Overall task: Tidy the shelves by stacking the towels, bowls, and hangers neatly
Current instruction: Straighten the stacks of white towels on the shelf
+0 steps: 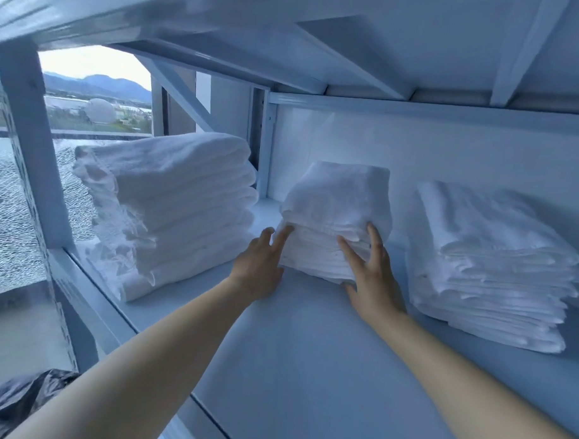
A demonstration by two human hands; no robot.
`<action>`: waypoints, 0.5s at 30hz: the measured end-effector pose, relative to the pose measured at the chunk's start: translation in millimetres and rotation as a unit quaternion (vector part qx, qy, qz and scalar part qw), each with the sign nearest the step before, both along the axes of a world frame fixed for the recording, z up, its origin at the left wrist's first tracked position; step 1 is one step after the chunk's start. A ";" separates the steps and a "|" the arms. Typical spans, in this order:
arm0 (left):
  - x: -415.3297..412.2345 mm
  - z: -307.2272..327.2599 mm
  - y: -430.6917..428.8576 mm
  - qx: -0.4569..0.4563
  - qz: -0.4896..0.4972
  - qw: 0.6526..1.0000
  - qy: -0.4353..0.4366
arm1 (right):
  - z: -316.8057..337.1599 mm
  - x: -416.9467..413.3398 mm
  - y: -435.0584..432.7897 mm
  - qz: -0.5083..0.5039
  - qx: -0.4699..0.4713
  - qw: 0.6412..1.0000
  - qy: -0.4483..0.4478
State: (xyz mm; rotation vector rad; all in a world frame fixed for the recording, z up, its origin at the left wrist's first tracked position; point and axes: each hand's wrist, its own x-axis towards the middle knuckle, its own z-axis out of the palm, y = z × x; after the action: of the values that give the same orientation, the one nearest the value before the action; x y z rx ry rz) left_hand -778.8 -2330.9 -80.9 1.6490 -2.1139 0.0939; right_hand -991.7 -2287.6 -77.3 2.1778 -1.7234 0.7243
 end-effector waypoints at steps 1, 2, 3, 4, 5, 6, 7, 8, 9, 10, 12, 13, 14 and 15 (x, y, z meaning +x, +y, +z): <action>-0.6 -1.3 -3.3 0.008 -0.013 1.000 0.012 | -0.7 2.5 -0.1 -0.005 -0.002 1.000 -0.004; -1.5 -2.5 -6.4 0.015 -0.026 0.999 0.026 | -1.1 4.5 -0.2 -0.010 -0.005 1.000 -0.006; -3.0 -3.2 -9.5 0.021 -0.038 0.998 0.042 | -1.4 5.5 -0.5 -0.014 -0.008 1.000 -0.006; -4.5 -3.4 -12.0 0.027 -0.047 0.997 0.058 | -1.2 5.9 -0.8 -0.015 -0.009 1.000 -0.007; -6.1 -3.2 -14.4 0.029 -0.052 0.996 0.072 | -1.1 5.5 -0.6 -0.016 -0.008 1.000 -0.008; -7.5 -3.2 -16.5 0.026 -0.054 0.995 0.079 | -0.9 4.7 -0.4 -0.016 -0.006 1.000 -0.009; -8.6 -3.2 -18.6 0.020 -0.054 0.995 0.081 | -0.9 3.8 -0.3 -0.017 -0.005 1.000 -0.008; -9.1 -3.4 -20.5 0.012 -0.052 0.996 0.077 | -1.2 3.1 -0.1 -0.020 -0.004 1.000 -0.006; -9.0 -3.5 -22.1 0.004 -0.050 0.996 0.070 | -1.3 2.7 -0.2 -0.022 -0.003 1.000 -0.004; -8.2 -3.5 -23.7 -0.002 -0.050 0.997 0.062 | -1.3 2.7 -0.3 -0.024 -0.002 1.000 -0.004; -5.5 -3.6 -26.4 -0.013 -0.052 0.997 0.048 | -0.9 3.3 -0.5 -0.026 -0.002 1.000 -0.008; -4.3 -3.9 -27.4 -0.019 -0.052 0.998 0.041 | -0.7 3.6 -0.4 -0.025 -0.003 1.000 -0.010; -3.2 -4.1 -27.6 -0.025 -0.052 0.998 0.038 | -0.5 3.9 -0.3 -0.023 -0.006 1.000 -0.012; -2.4 -4.1 -27.4 -0.028 -0.053 0.997 0.039 | -0.3 3.9 0.1 -0.020 -0.009 1.000 -0.014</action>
State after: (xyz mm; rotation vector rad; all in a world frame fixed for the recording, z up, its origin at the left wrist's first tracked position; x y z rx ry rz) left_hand -781.3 -2358.3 -85.0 1.4810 -2.1166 0.0535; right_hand -987.8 -2287.5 -77.6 2.1252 -1.7633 0.7610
